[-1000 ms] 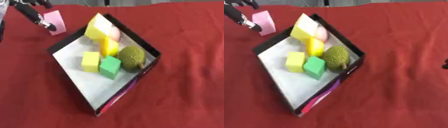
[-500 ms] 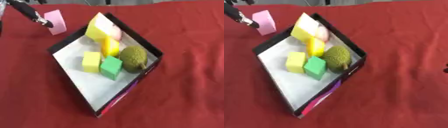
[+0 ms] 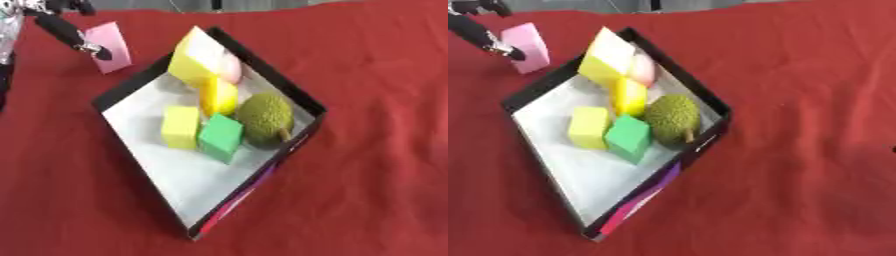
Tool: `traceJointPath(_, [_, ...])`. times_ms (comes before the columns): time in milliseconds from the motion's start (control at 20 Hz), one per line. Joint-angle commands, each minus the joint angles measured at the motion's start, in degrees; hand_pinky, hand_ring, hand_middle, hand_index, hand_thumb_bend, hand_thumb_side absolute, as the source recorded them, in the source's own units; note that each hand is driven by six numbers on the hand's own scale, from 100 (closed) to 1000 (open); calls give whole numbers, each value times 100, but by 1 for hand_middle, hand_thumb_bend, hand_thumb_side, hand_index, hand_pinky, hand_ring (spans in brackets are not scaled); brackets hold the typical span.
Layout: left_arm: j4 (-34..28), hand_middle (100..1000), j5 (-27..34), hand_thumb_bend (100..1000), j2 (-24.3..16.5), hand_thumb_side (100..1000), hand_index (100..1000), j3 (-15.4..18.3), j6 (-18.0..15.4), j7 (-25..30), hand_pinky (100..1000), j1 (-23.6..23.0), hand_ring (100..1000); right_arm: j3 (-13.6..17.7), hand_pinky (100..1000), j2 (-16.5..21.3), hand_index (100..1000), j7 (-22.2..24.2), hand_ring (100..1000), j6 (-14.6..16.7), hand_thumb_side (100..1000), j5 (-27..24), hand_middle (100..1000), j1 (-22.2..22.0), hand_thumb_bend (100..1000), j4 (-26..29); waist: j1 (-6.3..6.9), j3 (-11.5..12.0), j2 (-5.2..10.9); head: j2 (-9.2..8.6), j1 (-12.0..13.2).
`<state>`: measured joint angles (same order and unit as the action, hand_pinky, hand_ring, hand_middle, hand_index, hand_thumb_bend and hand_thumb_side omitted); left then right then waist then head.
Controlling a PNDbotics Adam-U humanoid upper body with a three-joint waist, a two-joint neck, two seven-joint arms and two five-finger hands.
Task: Pick up objects on the table and place them in the box.
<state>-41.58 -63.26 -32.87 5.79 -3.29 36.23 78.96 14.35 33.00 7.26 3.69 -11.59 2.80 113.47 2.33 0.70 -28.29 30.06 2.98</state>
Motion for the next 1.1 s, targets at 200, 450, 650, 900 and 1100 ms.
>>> traceJointPath(200, [10,822,-76,707,-221,393,872,121,104,-204,927,103,966,10,944,47,876,12,658,-33,489,101,633,39,100,112,14,-56,88,-114,61])
traceJointPath(450, [65,815,13,676,-197,396,865,148,101,-328,920,72,960,-7,945,36,877,38,659,-33,484,123,633,87,100,112,36,-122,40,-158,101])
traceJointPath(650, [124,815,12,654,-174,393,855,130,119,-322,918,62,959,-18,946,19,877,59,660,-50,490,151,634,116,100,112,57,-159,6,-164,125])
traceJointPath(900, [150,779,21,452,-156,159,746,143,48,-315,891,59,932,-19,946,2,878,62,660,-71,491,181,635,113,100,112,68,-163,6,-139,119])
traceJointPath(1100, [-127,528,-270,333,-159,100,362,120,450,-1131,673,50,707,-28,947,12,879,71,661,-79,487,140,636,108,100,112,51,-149,52,-104,98])
